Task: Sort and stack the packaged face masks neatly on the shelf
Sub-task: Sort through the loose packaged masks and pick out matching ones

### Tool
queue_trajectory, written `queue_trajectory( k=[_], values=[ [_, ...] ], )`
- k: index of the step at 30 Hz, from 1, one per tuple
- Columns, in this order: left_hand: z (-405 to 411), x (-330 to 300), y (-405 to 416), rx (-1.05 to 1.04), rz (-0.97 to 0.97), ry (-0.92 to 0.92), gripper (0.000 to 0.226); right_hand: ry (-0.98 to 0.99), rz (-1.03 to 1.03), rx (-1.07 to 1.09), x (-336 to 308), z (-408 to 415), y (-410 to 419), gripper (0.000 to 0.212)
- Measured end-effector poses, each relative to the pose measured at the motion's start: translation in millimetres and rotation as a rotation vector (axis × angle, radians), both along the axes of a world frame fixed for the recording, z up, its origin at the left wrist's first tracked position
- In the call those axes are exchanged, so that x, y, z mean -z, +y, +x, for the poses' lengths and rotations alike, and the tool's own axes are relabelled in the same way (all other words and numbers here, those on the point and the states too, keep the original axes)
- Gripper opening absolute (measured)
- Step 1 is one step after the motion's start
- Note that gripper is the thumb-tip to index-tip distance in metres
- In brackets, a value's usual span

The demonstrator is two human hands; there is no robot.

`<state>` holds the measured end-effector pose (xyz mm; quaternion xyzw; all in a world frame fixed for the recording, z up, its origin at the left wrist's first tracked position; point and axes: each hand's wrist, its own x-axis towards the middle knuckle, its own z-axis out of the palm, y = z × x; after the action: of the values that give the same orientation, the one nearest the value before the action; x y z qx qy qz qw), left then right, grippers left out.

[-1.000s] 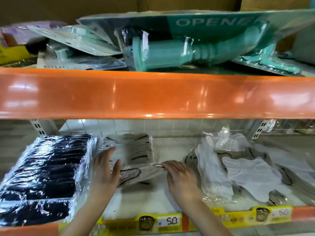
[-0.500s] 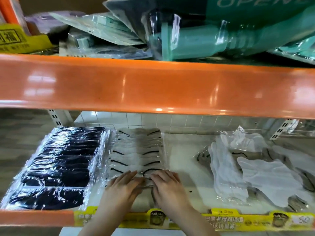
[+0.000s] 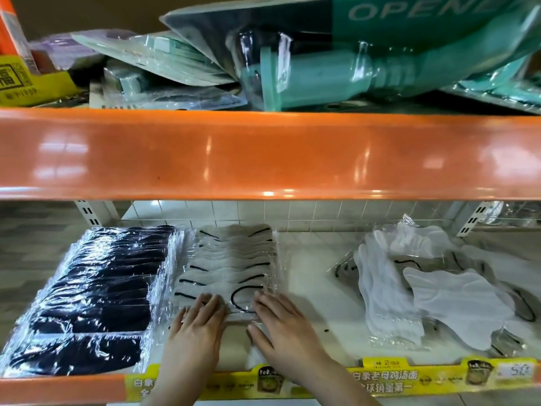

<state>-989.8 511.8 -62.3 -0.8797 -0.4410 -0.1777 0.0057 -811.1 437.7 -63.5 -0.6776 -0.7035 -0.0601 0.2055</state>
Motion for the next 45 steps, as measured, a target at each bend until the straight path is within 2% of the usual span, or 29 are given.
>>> queue_trajectory(
  k=[3,6,9,12,14,17,19,25,28,32,37,41,45],
  values=[
    [-1.2,2.9,4.5,-0.013,-0.049,0.091,0.044,0.006,0.002,-0.025,-0.9,-0.7,-1.0,0.045],
    [-2.0,0.7,4.1,-0.007,-0.089,0.073,0.046,0.015,0.037,-0.040,-1.7,-1.7,-1.5,0.042],
    [0.1,-7.4,0.5,0.024,-0.116,0.114,0.077,0.032,0.074,-0.035,-4.1,-2.6,-1.9,0.039],
    [7.0,-8.7,-0.6,0.040,-0.098,0.097,0.088,0.093,0.121,-0.008,-6.8,-0.1,0.5,0.032],
    [17.5,-7.5,-2.6,0.047,-0.069,0.053,0.084,0.182,0.154,0.036,-6.2,6.7,2.6,0.028],
    [40.9,-13.4,-7.5,0.124,-0.074,0.030,0.055,0.211,0.199,0.120,-4.6,26.0,2.1,0.022],
    [61.2,-22.4,-12.4,0.200,-0.137,0.003,0.047,0.199,0.219,0.173,-5.9,43.3,-1.7,0.021],
    [138.0,-36.6,-25.7,0.338,-0.211,-0.079,0.043,0.186,0.161,0.318,-15.2,97.3,-18.4,0.029],
    [179.1,-41.3,-33.5,0.299,-0.355,-0.101,0.046,0.191,0.123,0.380,-13.6,114.9,-26.0,0.038],
    [214.3,-34.5,-38.7,0.220,-0.438,-0.162,0.047,0.208,0.126,0.460,0.6,125.2,-38.1,0.049],
    [232.1,-28.2,-31.5,0.201,-0.518,-0.194,0.046,0.111,0.122,0.509,4.6,126.5,-38.6,0.045],
    [237.3,-30.4,-24.2,0.200,-0.613,-0.382,0.033,0.100,0.114,0.483,12.5,129.1,-37.5,0.041],
    [241.8,-35.3,-20.7,0.110,-0.770,-0.531,0.034,0.076,0.113,0.520,15.9,130.3,-36.4,0.039]
  ],
)
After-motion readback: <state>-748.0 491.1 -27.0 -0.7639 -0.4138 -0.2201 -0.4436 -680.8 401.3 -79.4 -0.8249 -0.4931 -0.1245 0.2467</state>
